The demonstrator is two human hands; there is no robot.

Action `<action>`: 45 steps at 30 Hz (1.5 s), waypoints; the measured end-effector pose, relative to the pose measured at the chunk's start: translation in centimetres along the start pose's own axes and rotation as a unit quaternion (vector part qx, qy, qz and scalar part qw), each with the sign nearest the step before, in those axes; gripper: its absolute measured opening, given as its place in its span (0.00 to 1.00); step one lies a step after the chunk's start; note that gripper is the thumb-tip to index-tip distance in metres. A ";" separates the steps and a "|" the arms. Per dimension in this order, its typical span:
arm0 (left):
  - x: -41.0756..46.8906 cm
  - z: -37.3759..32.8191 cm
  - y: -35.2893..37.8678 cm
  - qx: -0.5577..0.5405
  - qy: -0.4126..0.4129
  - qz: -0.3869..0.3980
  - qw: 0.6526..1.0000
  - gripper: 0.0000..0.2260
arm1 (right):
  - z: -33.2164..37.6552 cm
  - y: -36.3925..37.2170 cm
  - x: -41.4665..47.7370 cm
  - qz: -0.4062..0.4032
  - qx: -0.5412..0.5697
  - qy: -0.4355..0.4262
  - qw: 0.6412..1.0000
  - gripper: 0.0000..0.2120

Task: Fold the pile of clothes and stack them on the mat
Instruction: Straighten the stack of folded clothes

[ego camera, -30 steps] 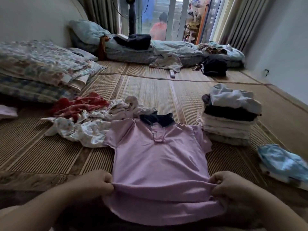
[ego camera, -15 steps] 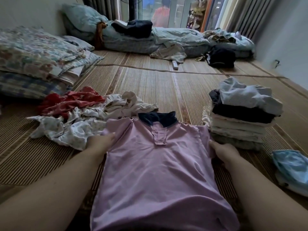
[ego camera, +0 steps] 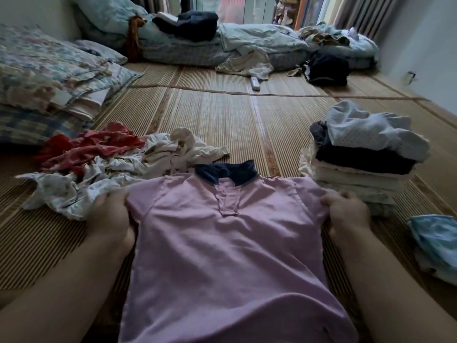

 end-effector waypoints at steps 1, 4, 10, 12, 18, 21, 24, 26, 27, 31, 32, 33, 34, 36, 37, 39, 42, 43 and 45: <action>-1.4 -1.1 1.0 0.063 0.046 0.001 0.997 0.06 | 0.8 0.9 -1.1 0.013 -0.064 -0.068 0.996 0.12; -5.6 -3.1 6.0 0.280 0.183 0.089 0.938 0.07 | 1.3 5.8 -5.4 0.223 -0.227 -0.170 0.933 0.15; -7.0 1.5 11.9 0.600 0.158 0.355 0.699 0.14 | -1.6 8.3 -9.0 0.430 -0.369 -0.107 0.817 0.09; -5.1 1.1 11.4 0.561 0.194 0.294 0.749 0.09 | -0.4 7.0 -6.8 0.328 -0.303 -0.136 0.885 0.09; 3.1 1.7 9.1 0.587 0.126 0.123 0.790 0.30 | -2.3 7.4 -0.4 0.246 -0.325 0.031 0.912 0.26; 4.4 2.2 10.5 0.492 0.066 0.167 0.852 0.21 | -3.0 10.4 0.6 0.277 -0.398 0.043 0.873 0.27; 5.3 2.3 11.9 0.466 0.008 0.186 0.865 0.11 | -3.8 12.5 1.6 0.289 -0.413 0.091 0.859 0.19; 6.0 1.5 12.8 0.493 0.001 0.192 0.849 0.07 | -3.7 13.5 2.2 0.305 -0.408 0.098 0.855 0.12; 6.3 0.7 13.4 0.494 0.006 0.202 0.846 0.05 | -3.2 14.0 2.8 0.308 -0.396 0.085 0.861 0.10; 7.7 -2.8 15.7 0.477 0.079 0.227 0.845 0.06 | -0.6 15.1 5.7 0.282 -0.312 0.004 0.907 0.06; 8.0 -3.7 16.2 0.466 0.105 0.224 0.850 0.06 | 0.1 15.1 6.3 0.271 -0.297 -0.021 0.915 0.06; 8.2 -4.4 16.7 0.452 0.130 0.218 0.855 0.06 | 0.5 15.1 6.8 0.264 -0.282 -0.046 0.921 0.05; 8.3 -5.0 17.0 0.441 0.154 0.214 0.858 0.06 | 1.0 15.0 6.8 0.261 -0.265 -0.064 0.926 0.04; 7.8 -5.8 17.2 0.416 0.197 0.212 0.862 0.05 | 1.6 14.4 6.6 0.260 -0.232 -0.096 0.932 0.04; 7.2 -6.2 17.2 0.390 0.213 0.221 0.868 0.08 | 1.8 13.9 6.4 0.256 -0.224 -0.111 0.934 0.06; 5.6 -6.6 16.2 0.337 0.251 0.253 0.871 0.11 | 2.4 12.3 4.8 0.257 -0.237 -0.165 0.922 0.06; 2.5 -5.9 13.0 0.357 0.341 0.282 0.823 0.10 | 2.9 8.4 0.6 0.280 -0.272 -0.267 0.881 0.12; 1.4 -5.2 11.7 0.372 0.367 0.295 0.800 0.08 | 2.6 6.9 -1.3 0.301 -0.264 -0.277 0.874 0.09; -0.9 -2.7 9.0 0.419 0.432 0.332 0.726 0.05 | 1.2 4.2 -4.3 0.334 -0.288 -0.271 0.856 0.07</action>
Point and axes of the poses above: each hand's wrist, its own x-axis towards the middle knuckle, its own y-axis out of the palm, z = x × y, the point moved 6 cm from there along x, towards the middle knuckle, and after that the axes turned 13 degrees about x, right-handed, at the moved point
